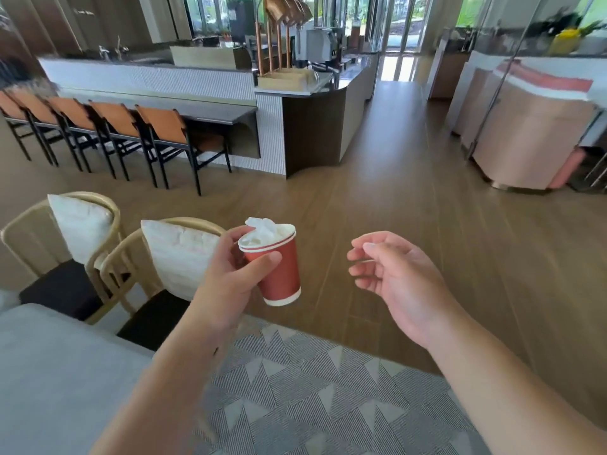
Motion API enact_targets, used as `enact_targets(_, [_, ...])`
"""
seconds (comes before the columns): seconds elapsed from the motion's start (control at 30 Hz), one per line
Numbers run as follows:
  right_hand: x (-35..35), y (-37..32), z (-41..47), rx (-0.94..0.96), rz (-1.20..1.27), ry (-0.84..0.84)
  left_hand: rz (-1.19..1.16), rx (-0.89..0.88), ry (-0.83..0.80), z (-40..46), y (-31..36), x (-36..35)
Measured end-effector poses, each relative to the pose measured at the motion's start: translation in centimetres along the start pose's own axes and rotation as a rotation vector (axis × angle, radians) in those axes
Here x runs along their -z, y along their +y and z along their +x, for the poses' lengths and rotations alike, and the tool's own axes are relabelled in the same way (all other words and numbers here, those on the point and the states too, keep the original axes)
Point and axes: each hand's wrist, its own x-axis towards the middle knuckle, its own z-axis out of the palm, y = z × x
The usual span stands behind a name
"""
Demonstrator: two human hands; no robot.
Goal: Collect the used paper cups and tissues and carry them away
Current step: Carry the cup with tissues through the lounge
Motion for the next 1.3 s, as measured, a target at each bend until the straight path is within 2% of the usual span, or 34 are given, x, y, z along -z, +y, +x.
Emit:
enact_targets(0.1, [-1.7, -0.9, 5.9, 0.057, 0.005, -0.006, 0.028, -0.042, -0.021, 6.6, 0.9, 0.5])
enact_targets(0.23, [-3.1, -0.1, 12.1, 0.008, 0.009, -0.001, 0.053, -0.046, -0.052, 12.5, 0.2, 1.4])
enact_targets(0.53, [-3.3, 1.8, 28.7, -0.022, 0.038, -0.068, 0.096, -0.026, -0.004, 26.9, -2.5, 2.4])
enact_targets(0.73, [-4.0, 3.0, 43.4, -0.068, 0.055, -0.175, 0.171, -0.050, 0.092, 39.0, -3.6, 1.7])
enact_targets(0.97, [-3.7, 1.2, 59.4, -0.110, 0.059, -0.284, 0.211, -0.073, 0.184, 53.8, -2.9, -0.3])
enact_targets(1.3, [-7.6, 2.5, 75.0, -0.162, 0.060, -0.377, 0.195, -0.047, 0.309, 66.4, -4.9, 3.9])
